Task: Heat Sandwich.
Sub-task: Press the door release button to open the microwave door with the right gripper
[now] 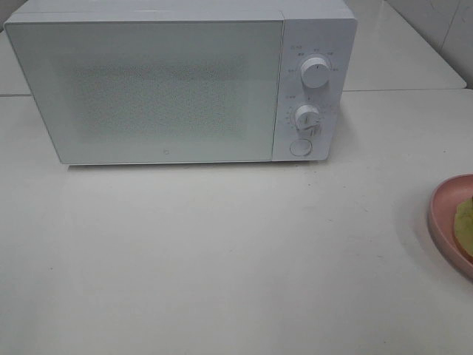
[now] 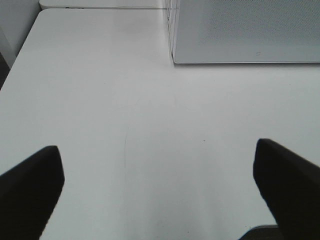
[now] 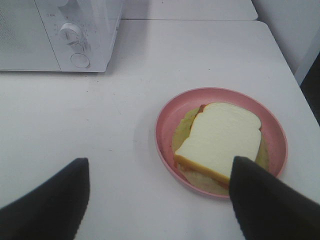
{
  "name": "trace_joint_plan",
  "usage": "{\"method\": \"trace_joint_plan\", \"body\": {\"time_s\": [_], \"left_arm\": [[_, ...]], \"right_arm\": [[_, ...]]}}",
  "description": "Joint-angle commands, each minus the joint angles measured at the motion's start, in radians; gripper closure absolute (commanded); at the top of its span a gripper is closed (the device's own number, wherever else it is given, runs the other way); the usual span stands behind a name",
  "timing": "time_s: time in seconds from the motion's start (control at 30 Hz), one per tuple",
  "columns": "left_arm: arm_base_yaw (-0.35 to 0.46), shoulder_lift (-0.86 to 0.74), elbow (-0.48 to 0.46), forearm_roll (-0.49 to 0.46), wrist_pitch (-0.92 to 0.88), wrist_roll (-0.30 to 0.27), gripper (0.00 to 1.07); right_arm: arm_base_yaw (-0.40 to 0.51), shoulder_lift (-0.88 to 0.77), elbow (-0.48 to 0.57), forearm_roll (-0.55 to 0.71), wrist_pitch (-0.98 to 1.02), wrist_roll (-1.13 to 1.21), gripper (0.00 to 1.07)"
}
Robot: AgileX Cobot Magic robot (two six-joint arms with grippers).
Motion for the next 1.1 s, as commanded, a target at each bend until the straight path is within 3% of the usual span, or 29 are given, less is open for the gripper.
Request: {"method": "trace_joint_plan", "body": {"time_s": [0.03, 0.53, 1.1], "left_arm": [[0.002, -0.023, 0.002, -0.006, -0.013, -0.001, 0.09], [0.002, -0.023, 0.002, -0.006, -0.013, -0.001, 0.09], [0.002, -0.023, 0.002, -0.006, -0.013, -0.001, 0.09]], "right_arm": [[-0.005, -0.028, 0.0, -0.005, -0.005, -0.014, 0.32], [-0.005, -0.015, -0.009, 0.004, -0.015, -0.009, 0.32], [-0.005, 0.244, -0.017, 0.002, -0.163, -0.009, 0.32]]}}
